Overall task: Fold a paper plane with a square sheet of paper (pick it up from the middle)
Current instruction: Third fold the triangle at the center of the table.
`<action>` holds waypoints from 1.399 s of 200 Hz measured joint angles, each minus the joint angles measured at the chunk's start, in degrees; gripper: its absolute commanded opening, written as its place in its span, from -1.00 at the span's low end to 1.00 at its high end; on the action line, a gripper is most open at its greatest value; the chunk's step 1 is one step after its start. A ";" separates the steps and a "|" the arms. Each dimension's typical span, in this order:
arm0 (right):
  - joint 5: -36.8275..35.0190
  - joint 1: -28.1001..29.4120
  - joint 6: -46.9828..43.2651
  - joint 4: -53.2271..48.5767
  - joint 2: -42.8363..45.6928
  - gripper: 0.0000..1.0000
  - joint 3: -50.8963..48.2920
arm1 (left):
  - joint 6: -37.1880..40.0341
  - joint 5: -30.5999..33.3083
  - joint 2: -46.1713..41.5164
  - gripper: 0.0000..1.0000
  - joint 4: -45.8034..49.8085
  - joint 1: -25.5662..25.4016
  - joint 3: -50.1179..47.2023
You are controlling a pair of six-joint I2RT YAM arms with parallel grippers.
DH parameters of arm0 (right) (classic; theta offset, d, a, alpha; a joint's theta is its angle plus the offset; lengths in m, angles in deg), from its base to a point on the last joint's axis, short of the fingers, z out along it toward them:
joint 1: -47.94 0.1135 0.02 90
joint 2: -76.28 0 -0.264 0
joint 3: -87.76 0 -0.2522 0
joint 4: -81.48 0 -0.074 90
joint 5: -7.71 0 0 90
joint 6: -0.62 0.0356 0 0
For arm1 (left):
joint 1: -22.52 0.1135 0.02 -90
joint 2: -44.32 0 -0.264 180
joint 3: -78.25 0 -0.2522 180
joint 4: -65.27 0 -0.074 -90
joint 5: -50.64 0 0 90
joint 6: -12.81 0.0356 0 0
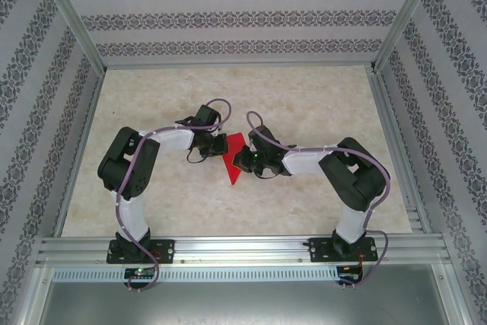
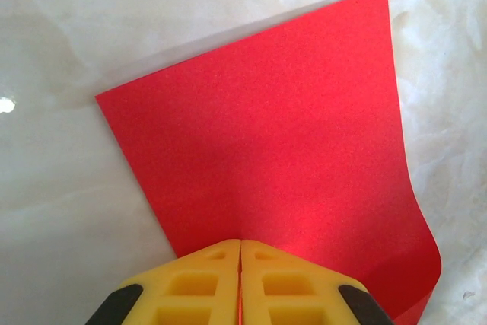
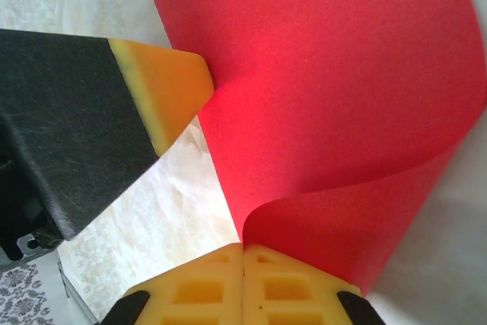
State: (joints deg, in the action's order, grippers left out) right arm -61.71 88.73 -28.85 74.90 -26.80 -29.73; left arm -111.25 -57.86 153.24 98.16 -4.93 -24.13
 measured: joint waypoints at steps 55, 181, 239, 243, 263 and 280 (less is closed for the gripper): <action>-0.79 0.00 0.04 0.17 -0.83 -0.90 0.76 | 0.26 -0.02 0.20 -0.84 0.02 0.00 0.28; -0.79 0.09 -0.02 1.51 -3.04 -0.90 1.16 | 0.44 -0.04 0.22 -0.86 0.02 0.00 0.28; -0.74 0.09 -0.20 1.90 -3.76 -0.90 1.77 | 0.44 -0.04 0.24 -0.86 0.02 0.00 0.28; -0.74 0.09 -0.20 1.90 -3.76 -0.91 1.77 | 0.44 -0.07 0.24 -0.86 0.02 0.00 0.28; -0.70 0.09 -0.20 1.97 -3.80 -0.90 1.77 | 0.44 -0.17 0.26 -0.86 0.02 0.00 0.28; -0.48 0.09 -0.20 2.14 -4.02 -0.90 1.79 | 0.42 -0.20 0.26 -0.86 0.02 0.00 0.28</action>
State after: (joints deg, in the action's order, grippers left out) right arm -62.20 88.82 -29.05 77.04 -30.83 -27.94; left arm -110.84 -58.06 153.50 98.19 -4.93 -23.85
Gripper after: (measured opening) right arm 0.052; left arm 0.073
